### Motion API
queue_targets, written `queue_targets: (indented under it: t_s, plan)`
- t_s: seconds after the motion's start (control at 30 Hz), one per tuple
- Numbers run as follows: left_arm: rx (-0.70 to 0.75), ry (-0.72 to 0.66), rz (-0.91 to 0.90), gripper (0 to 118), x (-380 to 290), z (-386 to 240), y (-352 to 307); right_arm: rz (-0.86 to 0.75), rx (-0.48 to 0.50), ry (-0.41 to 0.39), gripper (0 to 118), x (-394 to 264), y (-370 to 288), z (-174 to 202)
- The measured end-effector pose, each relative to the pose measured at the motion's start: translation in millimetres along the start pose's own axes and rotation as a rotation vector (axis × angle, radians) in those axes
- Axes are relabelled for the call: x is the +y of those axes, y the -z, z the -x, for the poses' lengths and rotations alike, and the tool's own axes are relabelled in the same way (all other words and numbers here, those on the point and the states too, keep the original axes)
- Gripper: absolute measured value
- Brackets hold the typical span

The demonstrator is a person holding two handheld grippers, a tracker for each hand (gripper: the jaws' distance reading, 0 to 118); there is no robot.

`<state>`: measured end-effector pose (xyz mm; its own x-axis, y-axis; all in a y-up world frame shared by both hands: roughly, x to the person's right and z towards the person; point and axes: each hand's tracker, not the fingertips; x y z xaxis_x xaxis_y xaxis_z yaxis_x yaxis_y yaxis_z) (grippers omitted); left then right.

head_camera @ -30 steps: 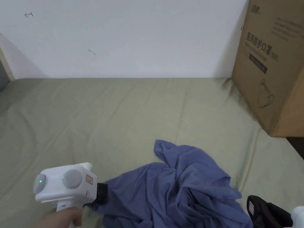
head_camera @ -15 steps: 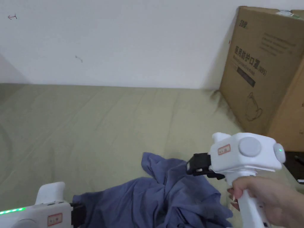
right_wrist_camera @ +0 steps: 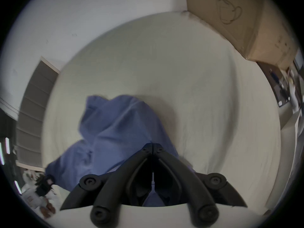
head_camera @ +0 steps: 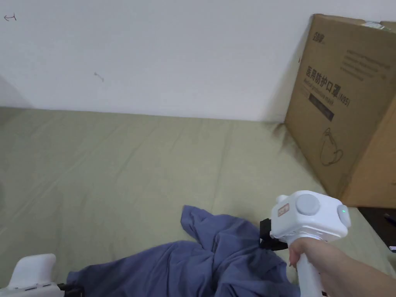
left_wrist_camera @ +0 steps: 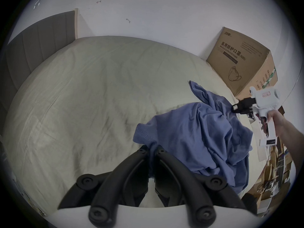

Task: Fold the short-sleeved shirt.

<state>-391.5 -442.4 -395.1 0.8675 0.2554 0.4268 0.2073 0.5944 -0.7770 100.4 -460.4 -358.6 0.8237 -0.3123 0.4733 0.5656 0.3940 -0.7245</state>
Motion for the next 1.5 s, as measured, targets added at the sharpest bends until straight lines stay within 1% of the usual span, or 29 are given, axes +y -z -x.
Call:
queue_targets:
  t_s: [0.07,0.13,0.3,0.43,0.47,0.57,0.6,0.7,0.73,0.8,0.9,1.0,1.07,1.13,1.2,1.27,1.33,1.43,1.5]
  plan:
    - [-0.019,-0.065,-0.021,5,5.2,4.1,-16.4,-0.039,0.061,0.045,1,-1.8,-34.7,-8.9]
    - [-0.060,-0.091,-0.056,5,12.0,6.5,-38.5,-0.081,0.094,0.059,1,-6.4,-78.0,-16.3]
    - [-0.036,0.016,-0.151,5,41.0,-9.4,-107.2,-0.207,0.139,-0.057,0,-24.3,-199.7,-17.0]
    - [-0.101,0.064,-0.212,5,74.6,-22.7,-170.2,-0.312,0.176,-0.074,0,-35.4,-288.9,-18.0]
    - [-0.098,0.079,-0.238,5,84.1,-29.0,-189.8,-0.345,0.180,-0.077,0,-36.9,-311.1,-18.6]
    - [-0.080,0.138,-0.307,5,116.1,-43.8,-238.8,-0.440,0.152,-0.093,0,-33.7,-368.8,-18.5]
    - [-0.086,0.138,-0.322,5,127.9,-48.3,-252.8,-0.463,0.149,-0.097,0,-34.5,-386.3,-15.1]
    - [-0.046,0.176,-0.391,5,161.1,-65.3,-290.8,-0.535,0.148,-0.094,0,-21.9,-430.1,-14.4]
    - [-0.031,0.184,-0.397,5,172.7,-71.8,-301.0,-0.565,0.132,-0.094,0,-17.6,-442.8,-12.0]
    - [-0.044,0.185,-0.405,5,197.8,-82.7,-321.6,-0.631,0.122,-0.095,0,-7.8,-465.5,-4.2]
    - [-0.013,0.179,-0.459,5,230.7,-97.5,-342.6,-0.691,0.119,-0.123,0,14.5,-487.7,7.8]
    - [0.032,0.178,-0.491,5,263.4,-102.5,-346.6,-0.733,0.101,-0.118,0,42.1,-496.8,19.2]
    - [0.065,0.166,-0.507,5,280.2,-102.9,-341.2,-0.770,0.087,-0.098,0,61.3,-497.4,25.6]
    - [0.127,0.134,-0.555,5,295.5,-101.6,-330.6,-0.797,0.088,-0.068,0,82.0,-495.2,29.2]
    - [0.133,0.117,-0.599,5,308.5,-101.0,-321.6,-0.821,0.088,-0.036,0,100.8,-491.8,35.3]
    - [0.119,0.099,-0.633,5,318.3,-96.9,-310.4,-0.830,0.092,-0.028,0,117.4,-488.4,39.6]
    - [0.120,0.088,-0.642,5,326.8,-93.8,-295.5,-0.855,0.076,-0.037,0,130.1,-484.0,46.5]
    - [0.124,0.084,-0.666,5,330.8,-90.7,-273.9,-0.908,0.024,-0.090,0,143.5,-476.8,56.3]
    - [0.113,0.085,-0.685,5,328.7,-87.6,-259.2,-0.932,0.013,-0.117,0,133.8,-470.0,64.6]
